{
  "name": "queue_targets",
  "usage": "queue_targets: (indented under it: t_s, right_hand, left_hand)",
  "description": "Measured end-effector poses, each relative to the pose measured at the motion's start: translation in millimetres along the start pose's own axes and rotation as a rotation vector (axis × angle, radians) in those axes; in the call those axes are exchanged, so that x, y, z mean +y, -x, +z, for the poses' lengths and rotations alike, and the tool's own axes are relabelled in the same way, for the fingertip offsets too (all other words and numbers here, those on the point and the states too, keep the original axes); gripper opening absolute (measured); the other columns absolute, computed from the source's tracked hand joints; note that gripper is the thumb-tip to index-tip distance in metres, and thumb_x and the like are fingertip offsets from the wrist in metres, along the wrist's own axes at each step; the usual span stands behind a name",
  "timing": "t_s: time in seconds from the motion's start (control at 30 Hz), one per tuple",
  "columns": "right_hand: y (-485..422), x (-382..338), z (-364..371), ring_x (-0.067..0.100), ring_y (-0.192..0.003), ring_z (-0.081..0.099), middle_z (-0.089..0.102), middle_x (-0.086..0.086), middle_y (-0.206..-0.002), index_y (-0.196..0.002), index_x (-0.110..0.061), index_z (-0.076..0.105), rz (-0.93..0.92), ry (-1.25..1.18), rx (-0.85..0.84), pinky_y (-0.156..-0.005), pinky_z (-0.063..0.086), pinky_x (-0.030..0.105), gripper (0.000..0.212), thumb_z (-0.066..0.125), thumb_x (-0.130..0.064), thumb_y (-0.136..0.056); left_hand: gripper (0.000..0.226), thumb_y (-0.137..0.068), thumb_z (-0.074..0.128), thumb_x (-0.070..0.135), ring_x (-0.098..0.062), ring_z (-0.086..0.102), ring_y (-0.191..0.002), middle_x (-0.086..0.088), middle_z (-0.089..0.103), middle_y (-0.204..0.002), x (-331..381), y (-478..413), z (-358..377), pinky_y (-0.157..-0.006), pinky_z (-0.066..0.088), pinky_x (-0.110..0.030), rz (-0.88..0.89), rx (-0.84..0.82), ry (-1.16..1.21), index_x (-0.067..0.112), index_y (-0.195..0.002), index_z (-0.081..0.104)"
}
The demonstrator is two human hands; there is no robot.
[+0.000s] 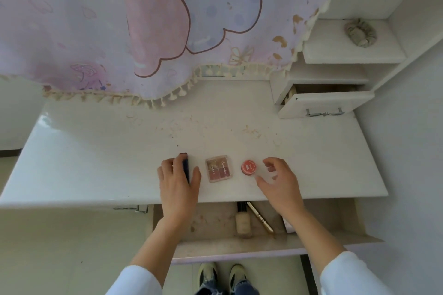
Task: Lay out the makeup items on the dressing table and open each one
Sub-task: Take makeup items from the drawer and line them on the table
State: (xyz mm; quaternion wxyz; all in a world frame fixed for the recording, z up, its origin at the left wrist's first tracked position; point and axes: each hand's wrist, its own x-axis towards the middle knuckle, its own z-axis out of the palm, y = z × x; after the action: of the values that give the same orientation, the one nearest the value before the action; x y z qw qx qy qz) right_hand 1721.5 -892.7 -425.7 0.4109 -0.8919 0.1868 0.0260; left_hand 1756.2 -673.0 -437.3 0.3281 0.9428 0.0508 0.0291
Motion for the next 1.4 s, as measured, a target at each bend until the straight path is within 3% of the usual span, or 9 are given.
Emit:
queue_targets:
  t_s: [0.13, 0.3, 0.4, 0.6, 0.7, 0.77, 0.97, 1.13, 1.4]
  right_hand:
    - [35, 33, -18, 0.007, -0.073, 0.058, 0.062, -0.008, -0.078, -0.084, -0.019, 0.062, 0.027, 0.119, -0.111, -0.072, 0.052, 0.026, 0.003, 0.064, -0.017, -0.085]
    - [36, 79, 16, 0.020, -0.090, 0.062, 0.066, 0.004, -0.098, -0.095, -0.015, 0.059, 0.116, 0.486, -0.485, -0.076, 0.050, 0.031, 0.013, 0.053, -0.025, -0.090]
    - [19, 96, 42, 0.025, -0.100, 0.063, 0.065, 0.008, -0.109, -0.109, -0.012, 0.060, 0.124, 0.672, -0.565, -0.078, 0.048, 0.032, 0.022, 0.054, -0.023, -0.090]
    - [4, 121, 63, 0.028, -0.103, 0.061, 0.063, 0.010, -0.112, -0.112, -0.014, 0.058, 0.154, 0.618, -0.553, -0.078, 0.048, 0.032, 0.026, 0.053, -0.016, -0.086]
    - [3, 122, 47, 0.026, -0.085, 0.061, 0.062, 0.006, -0.087, -0.080, -0.019, 0.055, 0.133, 0.482, -0.590, -0.061, 0.041, 0.028, 0.004, 0.055, -0.016, -0.079]
    - [2, 120, 27, 0.022, -0.074, 0.057, 0.054, 0.001, -0.069, -0.065, -0.019, 0.051, 0.111, 0.406, -0.647, -0.055, 0.036, 0.027, 0.015, 0.058, -0.017, -0.078]
    - [11, 88, -53, 0.009, -0.079, 0.062, 0.066, -0.007, -0.083, -0.093, -0.026, 0.073, 0.045, 0.211, -0.780, -0.074, 0.050, 0.025, 0.016, 0.073, -0.028, -0.077]
    - [-5, 62, -101, 0.003, -0.077, 0.066, 0.072, -0.008, -0.081, -0.085, -0.025, 0.073, 0.069, -0.030, -0.596, -0.069, 0.048, 0.013, 0.010, 0.078, -0.024, -0.077]
    - [-56, 63, -102, 0.014, -0.075, 0.061, 0.064, -0.002, -0.077, -0.091, -0.011, 0.068, 0.192, 0.048, -0.322, -0.060, 0.043, 0.020, 0.021, 0.075, -0.027, -0.079]
  left_hand:
    - [0.011, -0.084, 0.055, 0.024, -0.010, 0.049, -0.088, 0.005, 0.052, -0.097, 7, 65, 19, -0.072, 0.042, -0.016, 0.444, -0.112, 0.066, 0.022, -0.094, 0.051]
    - [0.040, -0.087, 0.056, 0.035, -0.025, 0.047, -0.114, -0.004, 0.048, -0.122, 14, 91, 92, -0.091, 0.043, -0.030, -0.208, -0.664, -0.105, 0.017, -0.122, 0.046]
    - [0.048, -0.084, 0.058, 0.037, -0.029, 0.055, -0.108, -0.010, 0.052, -0.122, 10, 86, 127, -0.087, 0.048, -0.035, -0.321, -0.744, -0.126, 0.015, -0.123, 0.041]
    - [0.030, -0.082, 0.057, 0.037, -0.025, 0.065, -0.092, -0.003, 0.069, -0.102, 5, 84, 156, -0.069, 0.048, -0.028, -0.410, -0.684, -0.045, 0.022, -0.108, 0.057]
    - [0.029, -0.079, 0.057, 0.035, -0.025, 0.065, -0.087, -0.002, 0.069, -0.099, 10, 84, 147, -0.064, 0.046, -0.027, -0.337, -0.609, -0.076, 0.024, -0.105, 0.059]
    - [0.027, -0.080, 0.057, 0.035, -0.025, 0.064, -0.087, 0.000, 0.067, -0.101, 17, 83, 132, -0.065, 0.047, -0.028, -0.246, -0.593, -0.115, 0.024, -0.105, 0.059]
    - [0.026, -0.077, 0.068, 0.032, -0.011, 0.054, -0.078, 0.013, 0.056, -0.093, 41, 97, 79, -0.065, 0.041, -0.023, -0.038, -0.580, -0.075, 0.024, -0.100, 0.060]
    - [0.035, -0.071, 0.077, 0.031, -0.003, 0.058, -0.086, 0.016, 0.061, -0.094, 98, 91, 54, -0.077, 0.049, -0.021, -0.124, -0.463, 0.217, 0.028, -0.102, 0.059]
    - [0.024, -0.079, 0.069, 0.027, -0.016, 0.056, -0.075, 0.005, 0.056, -0.073, 177, 30, 80, -0.054, 0.038, -0.022, -0.365, -0.537, 0.241, 0.014, -0.089, 0.052]
